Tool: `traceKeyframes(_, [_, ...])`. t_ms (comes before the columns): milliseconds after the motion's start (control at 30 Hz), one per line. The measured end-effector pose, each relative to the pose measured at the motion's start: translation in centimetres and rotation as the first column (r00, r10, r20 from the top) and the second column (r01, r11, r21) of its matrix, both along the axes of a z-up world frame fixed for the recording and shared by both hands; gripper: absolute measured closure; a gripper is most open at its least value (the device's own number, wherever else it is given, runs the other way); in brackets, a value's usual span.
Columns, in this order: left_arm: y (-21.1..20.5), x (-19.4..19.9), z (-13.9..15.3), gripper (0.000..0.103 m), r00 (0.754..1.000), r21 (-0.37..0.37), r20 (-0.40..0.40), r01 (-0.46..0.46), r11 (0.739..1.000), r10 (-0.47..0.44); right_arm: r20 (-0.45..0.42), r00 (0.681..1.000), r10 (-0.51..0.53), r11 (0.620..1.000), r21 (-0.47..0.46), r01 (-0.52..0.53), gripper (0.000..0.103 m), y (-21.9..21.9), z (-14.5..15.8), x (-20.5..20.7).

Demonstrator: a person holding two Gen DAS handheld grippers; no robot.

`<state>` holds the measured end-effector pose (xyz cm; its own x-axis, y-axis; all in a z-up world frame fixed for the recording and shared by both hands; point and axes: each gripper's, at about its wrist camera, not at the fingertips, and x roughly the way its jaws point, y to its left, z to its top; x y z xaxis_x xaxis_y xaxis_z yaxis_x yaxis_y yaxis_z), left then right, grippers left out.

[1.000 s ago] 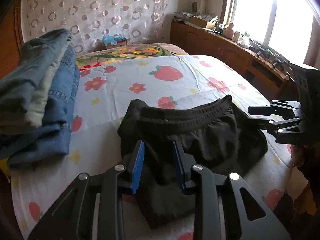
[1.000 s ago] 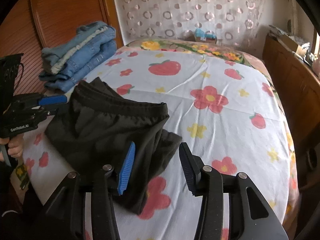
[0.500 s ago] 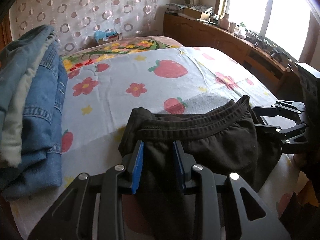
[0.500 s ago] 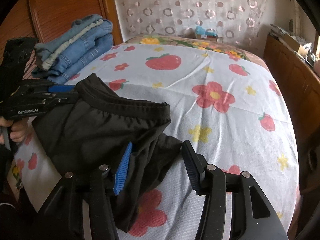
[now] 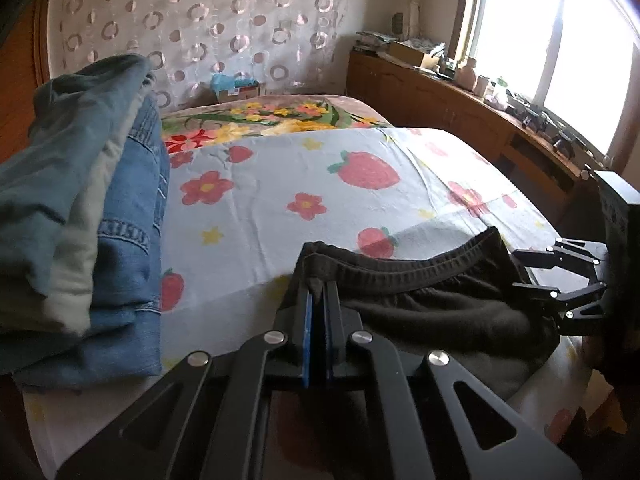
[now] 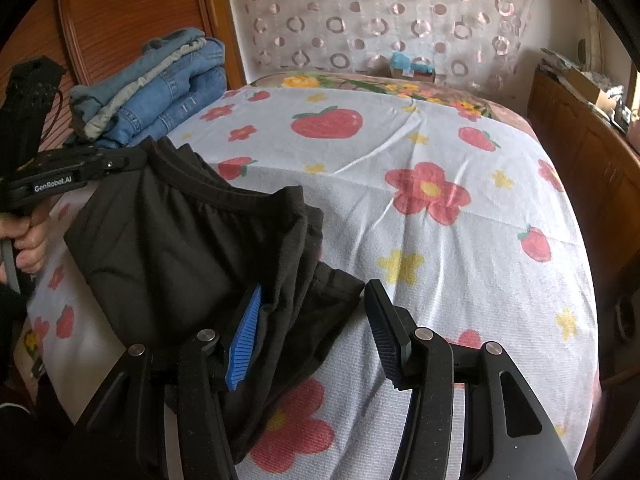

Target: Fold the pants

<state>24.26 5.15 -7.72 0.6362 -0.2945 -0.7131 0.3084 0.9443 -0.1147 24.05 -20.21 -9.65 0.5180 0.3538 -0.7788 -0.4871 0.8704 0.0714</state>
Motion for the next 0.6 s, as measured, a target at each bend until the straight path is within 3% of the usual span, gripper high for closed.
traceKeyframes(200, [-0.1,-0.3,0.5,0.086,1.0,0.011,0.01,-0.002,1.0,0.002,0.0,1.0,0.0,1.0,-0.001,0.0,0.05,0.0,0.0,0.0])
traceKeyframes(600, [0.1,-3.1,1.4,0.084,1.0,-0.004,0.023,-0.004,1.0,0.004,0.004,1.0,-0.018,1.0,0.001,0.018,0.05,-0.3,0.1,-0.1])
